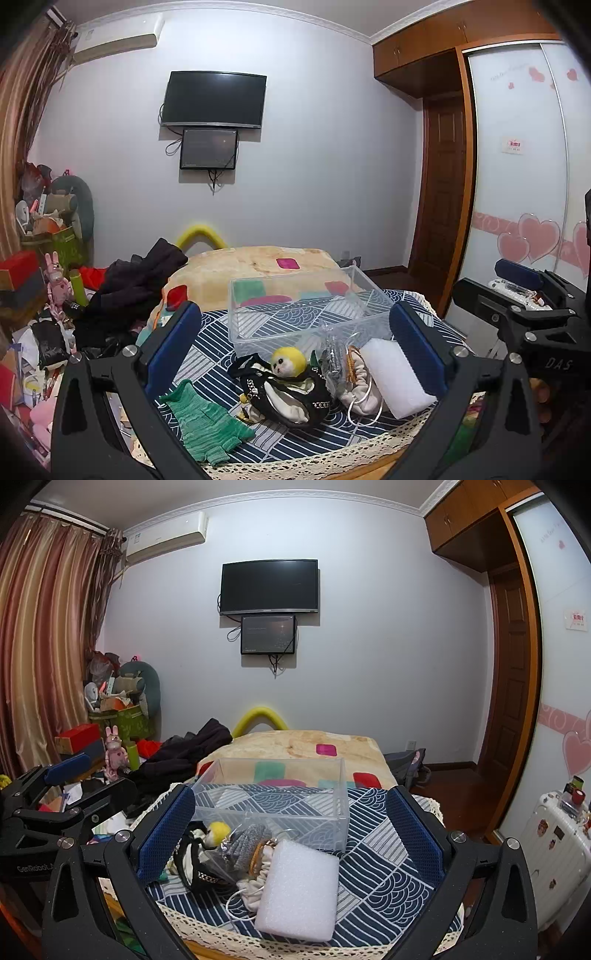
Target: Organize soft objects
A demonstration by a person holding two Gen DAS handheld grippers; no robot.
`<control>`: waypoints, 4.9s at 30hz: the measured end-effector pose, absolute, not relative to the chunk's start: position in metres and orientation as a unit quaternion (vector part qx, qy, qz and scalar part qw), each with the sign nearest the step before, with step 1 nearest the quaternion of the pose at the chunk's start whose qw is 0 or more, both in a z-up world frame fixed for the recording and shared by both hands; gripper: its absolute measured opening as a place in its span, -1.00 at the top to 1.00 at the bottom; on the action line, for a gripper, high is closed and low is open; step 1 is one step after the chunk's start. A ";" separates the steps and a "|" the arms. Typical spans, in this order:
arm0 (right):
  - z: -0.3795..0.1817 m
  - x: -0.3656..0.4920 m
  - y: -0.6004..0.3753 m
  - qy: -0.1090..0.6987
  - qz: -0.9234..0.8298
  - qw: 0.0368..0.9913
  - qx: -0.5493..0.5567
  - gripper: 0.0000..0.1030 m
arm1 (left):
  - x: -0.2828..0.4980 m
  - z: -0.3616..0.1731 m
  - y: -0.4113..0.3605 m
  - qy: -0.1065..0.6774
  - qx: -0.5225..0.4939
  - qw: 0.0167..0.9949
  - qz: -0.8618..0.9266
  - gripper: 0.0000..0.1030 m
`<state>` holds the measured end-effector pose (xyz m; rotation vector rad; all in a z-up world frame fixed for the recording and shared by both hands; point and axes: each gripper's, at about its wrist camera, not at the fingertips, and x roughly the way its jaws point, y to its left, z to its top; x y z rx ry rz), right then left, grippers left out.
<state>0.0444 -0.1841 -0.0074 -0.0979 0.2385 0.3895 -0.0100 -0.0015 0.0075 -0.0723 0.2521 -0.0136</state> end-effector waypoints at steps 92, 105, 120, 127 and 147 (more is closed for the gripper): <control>-0.064 0.113 -0.216 0.272 0.192 0.943 -0.007 -0.61 | 0.057 -0.092 0.080 0.314 -0.080 0.946 0.020 0.55; -0.022 0.135 -0.200 0.206 0.192 0.959 -0.023 -0.61 | 0.088 -0.030 0.070 0.251 -0.068 0.965 -0.035 0.55; -0.030 0.192 -0.151 0.218 0.194 0.955 -0.059 -0.61 | 0.172 -0.023 0.064 0.292 -0.077 0.951 -0.063 0.55; -0.050 0.211 -0.137 0.252 0.190 0.944 -0.091 -0.61 | 0.208 -0.044 0.055 0.328 -0.073 0.939 -0.068 0.55; -0.068 0.235 -0.135 0.317 0.200 0.920 -0.113 -0.72 | 0.235 -0.071 0.044 0.368 -0.051 0.927 -0.056 -0.03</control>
